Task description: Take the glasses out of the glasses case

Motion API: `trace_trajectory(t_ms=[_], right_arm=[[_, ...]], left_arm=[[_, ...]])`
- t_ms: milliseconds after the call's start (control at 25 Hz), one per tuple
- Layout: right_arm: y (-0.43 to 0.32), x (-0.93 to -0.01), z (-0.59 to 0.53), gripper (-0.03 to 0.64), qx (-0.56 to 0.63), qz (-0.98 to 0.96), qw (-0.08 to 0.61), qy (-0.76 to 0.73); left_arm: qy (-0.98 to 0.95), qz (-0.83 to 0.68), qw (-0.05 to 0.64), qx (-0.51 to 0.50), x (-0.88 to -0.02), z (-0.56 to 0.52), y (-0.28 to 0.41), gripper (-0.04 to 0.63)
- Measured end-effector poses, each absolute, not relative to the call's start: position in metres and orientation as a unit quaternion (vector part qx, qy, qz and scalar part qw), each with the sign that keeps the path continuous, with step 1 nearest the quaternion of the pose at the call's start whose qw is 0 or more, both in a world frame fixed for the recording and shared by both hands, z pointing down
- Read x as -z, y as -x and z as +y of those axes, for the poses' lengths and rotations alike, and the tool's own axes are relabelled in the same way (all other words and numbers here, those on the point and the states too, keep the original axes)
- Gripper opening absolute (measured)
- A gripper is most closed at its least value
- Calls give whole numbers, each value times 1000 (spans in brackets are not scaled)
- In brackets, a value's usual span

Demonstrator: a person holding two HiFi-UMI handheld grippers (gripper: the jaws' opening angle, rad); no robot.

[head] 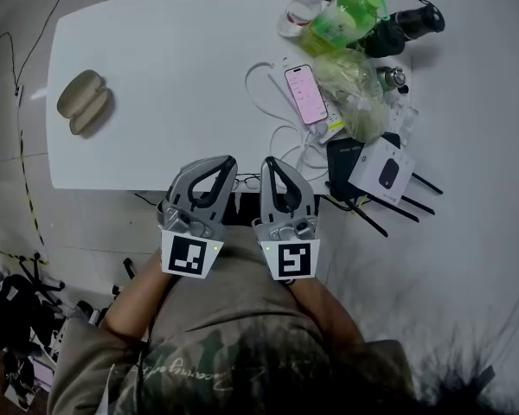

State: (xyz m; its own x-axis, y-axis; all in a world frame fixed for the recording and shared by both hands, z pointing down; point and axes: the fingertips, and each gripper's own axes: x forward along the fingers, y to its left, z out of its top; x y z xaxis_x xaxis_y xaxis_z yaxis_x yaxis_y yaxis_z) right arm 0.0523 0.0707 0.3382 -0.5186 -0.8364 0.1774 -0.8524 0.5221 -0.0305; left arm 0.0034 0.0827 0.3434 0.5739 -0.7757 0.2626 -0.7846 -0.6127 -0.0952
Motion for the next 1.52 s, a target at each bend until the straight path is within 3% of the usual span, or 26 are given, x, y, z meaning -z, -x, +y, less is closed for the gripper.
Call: trace_trajectory(t_ms=[800,1520], right_arm=[[-27,-329,86,12,-58,-884,49,-462],[-57,-328,115,12,-65,-890,32,-451]], left_arm=[[-875,-461,31,-142,-342,98,15,9],[-855,-499,39,-134,-337,133,-11,9]])
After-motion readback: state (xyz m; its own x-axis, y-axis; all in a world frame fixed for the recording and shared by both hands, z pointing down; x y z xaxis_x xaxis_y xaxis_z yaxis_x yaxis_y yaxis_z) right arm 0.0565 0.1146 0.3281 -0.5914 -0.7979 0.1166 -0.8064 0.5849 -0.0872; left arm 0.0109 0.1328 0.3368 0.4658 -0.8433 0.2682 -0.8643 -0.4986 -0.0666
